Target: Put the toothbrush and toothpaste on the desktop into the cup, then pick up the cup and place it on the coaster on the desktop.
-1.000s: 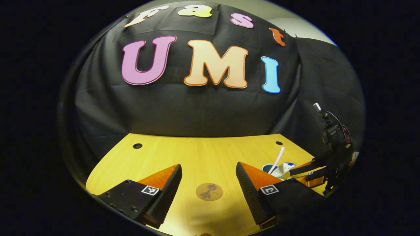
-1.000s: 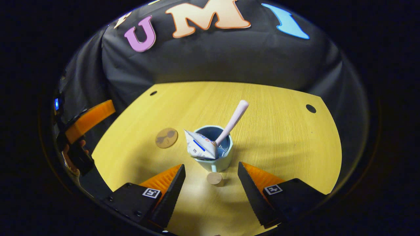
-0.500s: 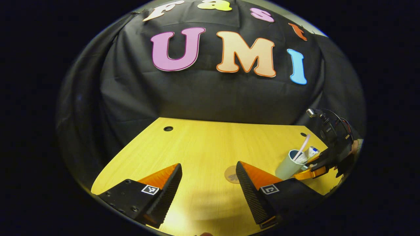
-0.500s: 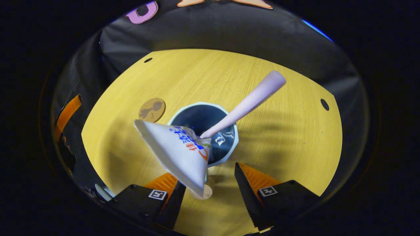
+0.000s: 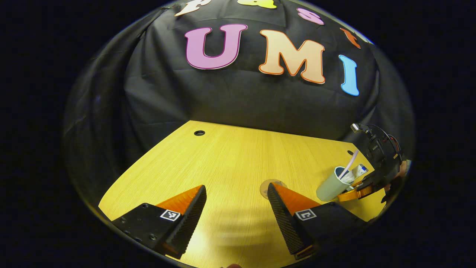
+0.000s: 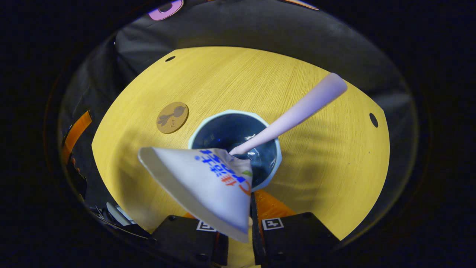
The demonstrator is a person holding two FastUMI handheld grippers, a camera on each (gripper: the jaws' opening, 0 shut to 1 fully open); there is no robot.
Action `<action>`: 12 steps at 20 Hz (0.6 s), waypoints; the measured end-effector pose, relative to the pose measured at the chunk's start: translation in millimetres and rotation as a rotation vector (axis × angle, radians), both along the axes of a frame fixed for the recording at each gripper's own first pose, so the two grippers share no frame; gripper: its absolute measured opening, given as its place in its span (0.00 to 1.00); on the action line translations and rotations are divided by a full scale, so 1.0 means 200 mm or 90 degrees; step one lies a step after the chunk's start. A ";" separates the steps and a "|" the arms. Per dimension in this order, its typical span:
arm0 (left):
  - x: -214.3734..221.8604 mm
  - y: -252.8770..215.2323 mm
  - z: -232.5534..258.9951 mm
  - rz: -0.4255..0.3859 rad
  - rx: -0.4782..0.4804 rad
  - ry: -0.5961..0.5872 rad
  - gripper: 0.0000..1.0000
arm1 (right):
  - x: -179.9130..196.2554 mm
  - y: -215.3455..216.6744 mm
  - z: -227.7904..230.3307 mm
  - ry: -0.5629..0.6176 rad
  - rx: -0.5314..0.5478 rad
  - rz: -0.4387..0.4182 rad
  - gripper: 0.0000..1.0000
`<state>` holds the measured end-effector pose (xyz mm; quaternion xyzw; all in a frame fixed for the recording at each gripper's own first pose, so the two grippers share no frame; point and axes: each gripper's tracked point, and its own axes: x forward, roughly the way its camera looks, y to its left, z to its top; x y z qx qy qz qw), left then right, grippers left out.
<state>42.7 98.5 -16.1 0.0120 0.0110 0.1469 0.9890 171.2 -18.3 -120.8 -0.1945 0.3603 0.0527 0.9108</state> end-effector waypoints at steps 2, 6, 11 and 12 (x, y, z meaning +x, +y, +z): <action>0.00 -0.01 0.00 -0.002 0.000 0.001 0.95 | 0.00 0.01 0.00 -0.005 -0.009 -0.003 0.29; -0.02 -0.01 -0.01 -0.009 -0.002 0.002 0.95 | 0.00 0.03 0.04 -0.024 -0.017 0.003 0.28; -0.15 0.07 -0.07 -0.006 -0.012 0.013 0.95 | -0.01 0.15 0.21 -0.050 -0.024 0.035 0.28; -0.15 0.09 -0.08 -0.004 -0.016 0.015 0.95 | -0.01 0.18 0.26 -0.051 -0.023 0.046 0.28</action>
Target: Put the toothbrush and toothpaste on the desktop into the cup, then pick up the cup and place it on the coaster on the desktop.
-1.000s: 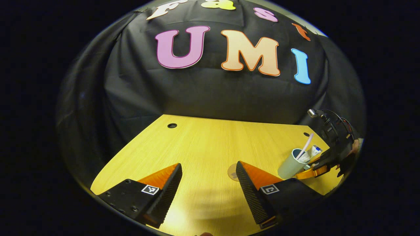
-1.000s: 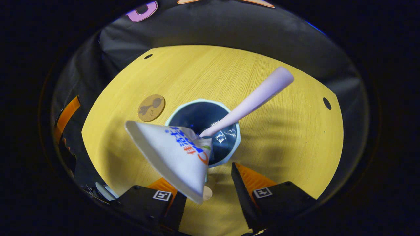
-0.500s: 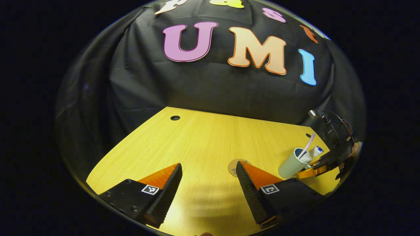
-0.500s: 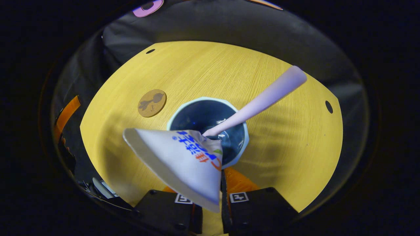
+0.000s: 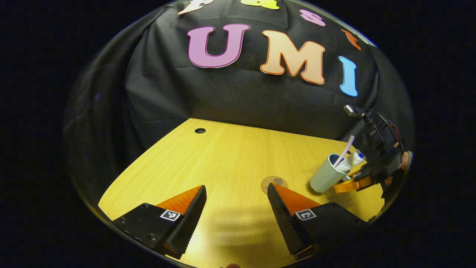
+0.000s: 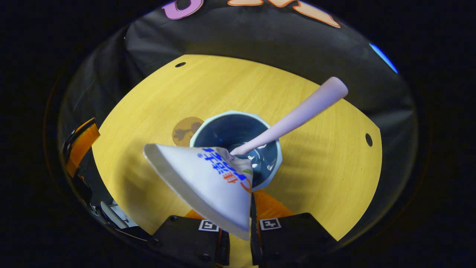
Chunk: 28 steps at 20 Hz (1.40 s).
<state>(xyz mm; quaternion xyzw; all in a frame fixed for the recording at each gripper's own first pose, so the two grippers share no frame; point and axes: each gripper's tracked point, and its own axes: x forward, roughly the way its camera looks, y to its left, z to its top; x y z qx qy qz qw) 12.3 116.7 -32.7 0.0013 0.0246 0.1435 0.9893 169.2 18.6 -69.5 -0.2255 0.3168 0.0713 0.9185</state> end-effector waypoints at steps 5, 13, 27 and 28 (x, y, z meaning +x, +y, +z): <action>-0.02 0.12 -0.01 0.019 -0.014 0.007 0.95 | -0.01 0.19 0.22 0.016 -0.013 0.055 0.28; -0.15 0.32 -0.08 0.063 -0.039 0.012 0.96 | -0.01 0.17 0.22 0.053 -0.059 0.077 0.28; -0.18 0.34 -0.12 0.071 -0.059 0.026 0.96 | -0.11 0.26 0.32 0.050 -0.002 0.114 0.88; -0.18 0.34 -0.11 0.069 -0.054 0.027 0.95 | -0.14 0.28 0.37 0.037 0.016 0.122 0.84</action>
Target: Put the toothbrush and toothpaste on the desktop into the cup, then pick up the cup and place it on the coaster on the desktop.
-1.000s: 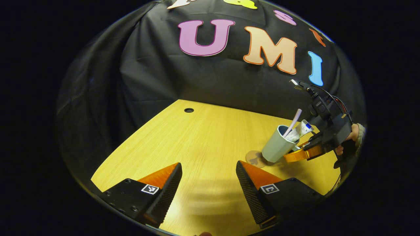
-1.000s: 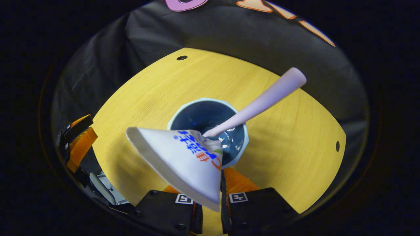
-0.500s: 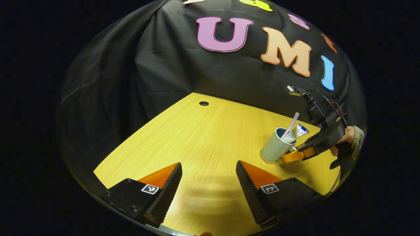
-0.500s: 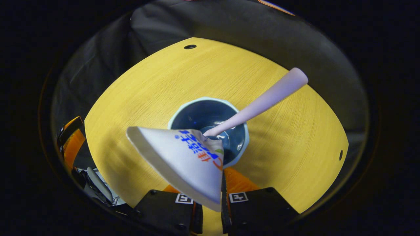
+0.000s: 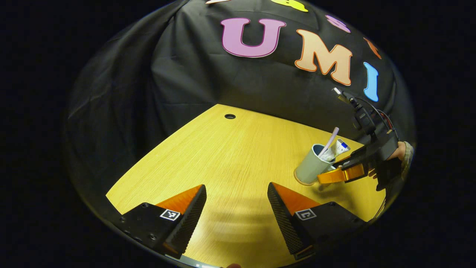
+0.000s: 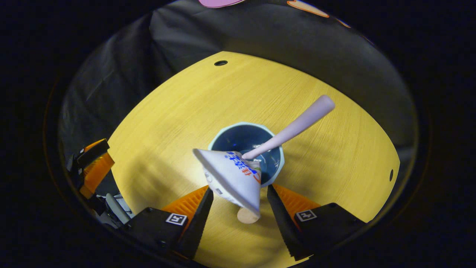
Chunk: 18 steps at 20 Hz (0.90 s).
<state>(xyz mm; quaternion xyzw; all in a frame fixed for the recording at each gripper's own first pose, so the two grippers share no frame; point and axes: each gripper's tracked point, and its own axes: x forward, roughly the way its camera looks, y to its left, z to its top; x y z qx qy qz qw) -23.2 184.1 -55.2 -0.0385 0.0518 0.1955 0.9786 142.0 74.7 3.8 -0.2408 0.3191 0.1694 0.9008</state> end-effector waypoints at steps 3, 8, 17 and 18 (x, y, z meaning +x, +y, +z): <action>0.02 -0.07 0.02 -0.017 0.021 0.008 0.96 | -0.10 -0.02 0.16 -0.053 0.055 -0.003 1.00; 0.04 -0.22 0.06 -0.054 0.021 0.019 0.95 | -0.31 -0.15 0.32 -0.136 0.142 -0.040 0.99; 0.14 -0.49 0.12 -0.129 0.058 0.041 0.95 | -0.59 -0.48 0.30 -0.239 0.228 -0.126 0.99; 0.15 -0.52 0.12 -0.138 0.064 0.044 0.95 | -0.62 -0.51 0.30 -0.242 0.232 -0.131 0.99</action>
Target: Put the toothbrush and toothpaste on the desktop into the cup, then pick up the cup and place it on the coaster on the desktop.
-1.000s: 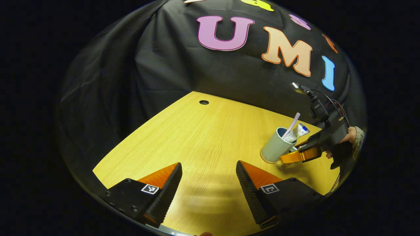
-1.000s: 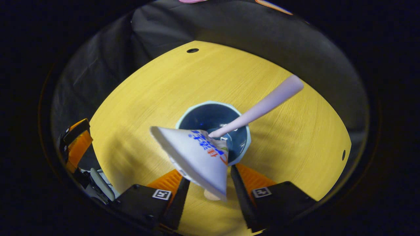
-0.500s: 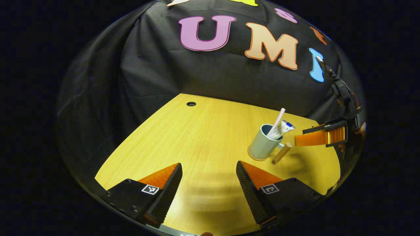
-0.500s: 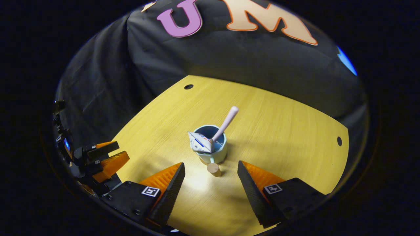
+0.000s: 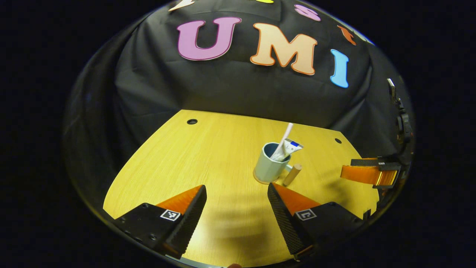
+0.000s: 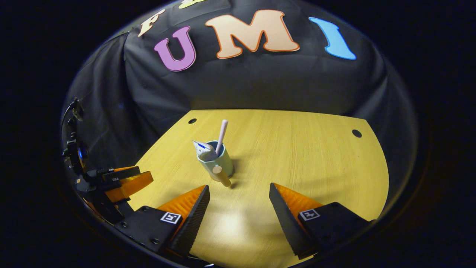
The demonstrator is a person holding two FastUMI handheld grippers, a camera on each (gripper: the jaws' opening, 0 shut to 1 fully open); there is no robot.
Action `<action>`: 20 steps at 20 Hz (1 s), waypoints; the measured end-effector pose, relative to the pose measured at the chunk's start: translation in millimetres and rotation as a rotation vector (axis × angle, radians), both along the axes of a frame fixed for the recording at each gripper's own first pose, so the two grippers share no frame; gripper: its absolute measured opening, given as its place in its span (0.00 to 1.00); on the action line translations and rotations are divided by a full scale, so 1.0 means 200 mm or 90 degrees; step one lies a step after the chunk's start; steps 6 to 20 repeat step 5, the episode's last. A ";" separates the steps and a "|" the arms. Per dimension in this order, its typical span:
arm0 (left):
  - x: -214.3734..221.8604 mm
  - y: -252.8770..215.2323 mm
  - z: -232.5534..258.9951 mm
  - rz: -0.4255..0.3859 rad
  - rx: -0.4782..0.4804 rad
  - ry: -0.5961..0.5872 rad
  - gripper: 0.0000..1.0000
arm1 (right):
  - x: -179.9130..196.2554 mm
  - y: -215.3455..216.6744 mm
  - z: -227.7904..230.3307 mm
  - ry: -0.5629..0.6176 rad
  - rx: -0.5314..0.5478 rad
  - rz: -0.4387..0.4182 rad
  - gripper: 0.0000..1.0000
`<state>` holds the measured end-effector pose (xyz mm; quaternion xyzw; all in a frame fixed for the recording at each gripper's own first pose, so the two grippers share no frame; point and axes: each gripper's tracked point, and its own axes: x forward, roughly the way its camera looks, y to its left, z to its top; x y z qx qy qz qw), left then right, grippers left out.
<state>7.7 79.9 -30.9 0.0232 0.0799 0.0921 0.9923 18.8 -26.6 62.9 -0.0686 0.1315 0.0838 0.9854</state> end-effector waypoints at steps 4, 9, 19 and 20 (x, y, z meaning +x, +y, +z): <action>0.04 -0.09 -0.03 -0.028 0.006 0.016 0.95 | -0.03 -0.09 -0.05 0.003 0.012 -0.030 0.99; 0.04 -0.11 -0.04 -0.032 0.006 0.020 0.96 | -0.04 -0.11 -0.04 0.001 0.014 -0.036 0.99; 0.04 -0.11 -0.04 -0.032 0.006 0.020 0.96 | -0.04 -0.11 -0.04 0.001 0.014 -0.036 0.99; 0.04 -0.11 -0.04 -0.032 0.006 0.020 0.96 | -0.04 -0.11 -0.04 0.001 0.014 -0.036 0.99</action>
